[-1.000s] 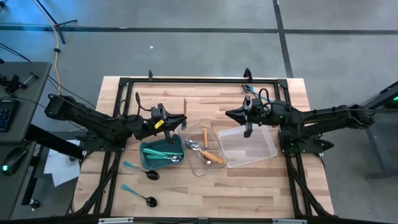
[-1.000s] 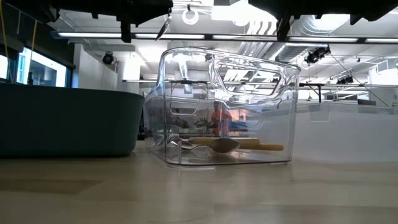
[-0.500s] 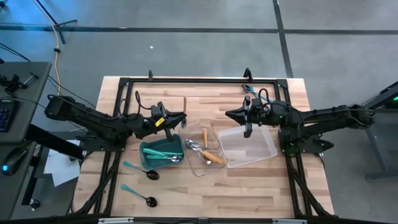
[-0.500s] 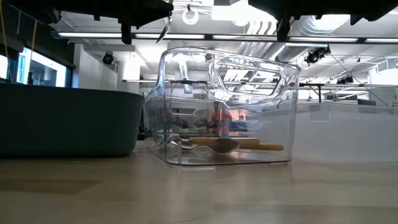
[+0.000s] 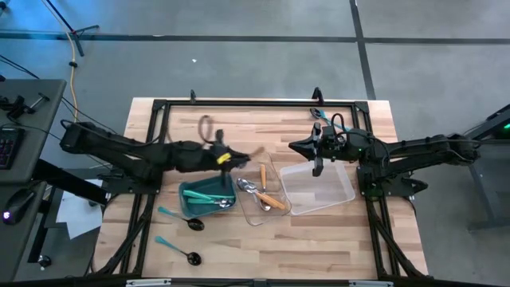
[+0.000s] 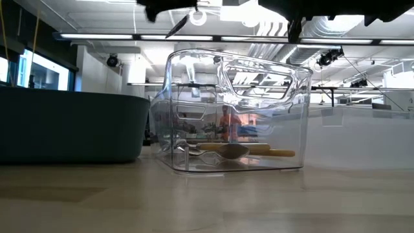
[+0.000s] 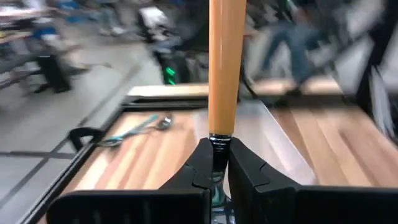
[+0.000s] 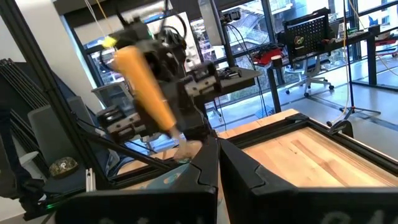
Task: Sort silverware by color (type)
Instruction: Put the orange spoon into the transparent bin
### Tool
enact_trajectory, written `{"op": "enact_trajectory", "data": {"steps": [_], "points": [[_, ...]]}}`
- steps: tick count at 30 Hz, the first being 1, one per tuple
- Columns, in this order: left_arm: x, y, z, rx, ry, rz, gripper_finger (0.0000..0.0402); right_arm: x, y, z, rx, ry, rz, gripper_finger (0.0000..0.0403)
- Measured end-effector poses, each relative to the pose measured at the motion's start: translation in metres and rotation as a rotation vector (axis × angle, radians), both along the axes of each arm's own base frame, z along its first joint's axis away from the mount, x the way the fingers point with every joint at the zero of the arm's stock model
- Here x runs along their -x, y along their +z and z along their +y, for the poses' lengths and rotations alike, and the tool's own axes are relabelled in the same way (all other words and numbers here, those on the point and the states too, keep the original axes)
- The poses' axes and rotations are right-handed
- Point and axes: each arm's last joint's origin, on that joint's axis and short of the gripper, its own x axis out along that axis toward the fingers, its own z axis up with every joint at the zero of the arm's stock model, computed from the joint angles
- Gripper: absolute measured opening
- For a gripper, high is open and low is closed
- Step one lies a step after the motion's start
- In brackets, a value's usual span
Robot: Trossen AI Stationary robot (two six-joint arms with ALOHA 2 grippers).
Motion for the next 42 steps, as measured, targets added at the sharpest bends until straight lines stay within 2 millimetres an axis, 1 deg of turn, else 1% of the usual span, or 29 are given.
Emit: {"op": "enact_trajectory", "data": {"steps": [3,6,8,11,15,19,22,27,34,40,42], "points": [[-0.016,0.009,-0.003,-0.087,-0.115,0.133,0.0008,0.0,0.0,0.0,0.0,0.0,-0.001,0.0],[-0.032,0.004,-0.007,-0.186,-0.218,0.295,0.0008,0.0,0.0,0.0,0.0,0.0,0.0,0.0],[-0.041,-0.004,-0.01,-0.25,-0.279,0.401,0.0008,0.0,0.0,0.0,0.0,0.0,0.002,0.0],[-0.053,-0.024,-0.012,-0.323,-0.351,0.553,0.0008,0.0,0.0,0.0,0.0,0.0,0.004,0.0],[-0.068,-0.049,-0.012,-0.391,-0.409,0.675,0.0008,0.0,-0.001,0.0,0.0,0.0,0.009,0.0],[-0.078,-0.074,-0.014,-0.402,-0.461,0.753,0.0008,0.0,-0.001,0.0,0.0,0.0,0.014,0.0],[-0.083,-0.087,-0.015,-0.399,-0.468,0.791,0.0008,0.0,-0.002,0.0,0.0,0.0,0.016,0.0],[-0.089,-0.1,-0.016,-0.406,-0.474,0.802,0.0008,0.0,-0.002,0.0,0.0,0.0,0.019,0.0],[-0.093,-0.112,-0.016,-0.506,-0.545,0.833,0.0008,0.0,-0.002,0.0,0.0,-0.001,0.023,0.0],[-0.096,-0.129,-0.017,-0.502,-0.592,0.875,0.0008,0.0,-0.003,0.0,-0.001,-0.001,0.031,0.0],[-0.096,-0.129,-0.017,-0.499,-0.591,0.877,0.0008,0.0,-0.003,0.0,-0.001,-0.001,0.031,0.0]]}}
